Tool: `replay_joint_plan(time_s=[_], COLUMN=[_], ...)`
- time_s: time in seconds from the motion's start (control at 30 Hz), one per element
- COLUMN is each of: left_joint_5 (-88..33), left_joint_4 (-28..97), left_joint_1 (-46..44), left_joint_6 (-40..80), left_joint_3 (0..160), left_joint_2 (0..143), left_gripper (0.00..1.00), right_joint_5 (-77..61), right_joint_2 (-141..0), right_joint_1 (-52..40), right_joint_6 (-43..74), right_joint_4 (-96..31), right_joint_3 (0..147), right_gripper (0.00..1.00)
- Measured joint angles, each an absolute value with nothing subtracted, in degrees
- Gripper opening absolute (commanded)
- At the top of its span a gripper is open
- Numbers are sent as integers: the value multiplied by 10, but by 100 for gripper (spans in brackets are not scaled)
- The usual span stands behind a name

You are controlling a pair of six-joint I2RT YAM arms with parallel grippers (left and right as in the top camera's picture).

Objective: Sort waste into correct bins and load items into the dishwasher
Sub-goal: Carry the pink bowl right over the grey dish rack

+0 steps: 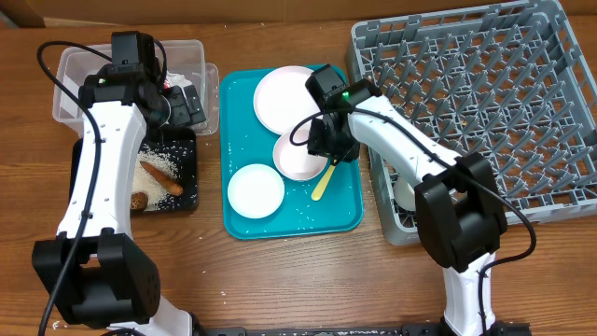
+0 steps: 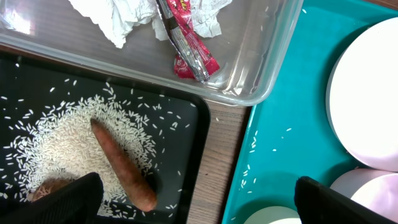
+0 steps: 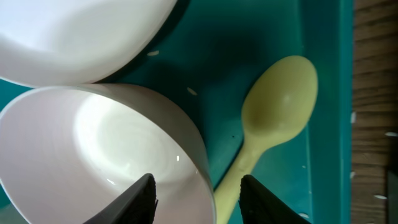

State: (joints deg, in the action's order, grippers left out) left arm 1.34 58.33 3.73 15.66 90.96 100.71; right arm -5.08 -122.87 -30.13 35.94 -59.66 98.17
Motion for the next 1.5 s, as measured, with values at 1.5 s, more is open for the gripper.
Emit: replay_joint_plan(time_s=[1.5], left_joint_5=[16], left_joint_4=[583], left_joint_1=[37], left_joint_6=[157], left_joint_3=[910], left_joint_2=[1007], left_gripper=[100], right_joint_5=[710], right_joint_2=[-1268], right_joint_1=[-208], right_joint_6=[183], right_joint_4=[-477], right_joint_3=[1239], right_gripper=[4])
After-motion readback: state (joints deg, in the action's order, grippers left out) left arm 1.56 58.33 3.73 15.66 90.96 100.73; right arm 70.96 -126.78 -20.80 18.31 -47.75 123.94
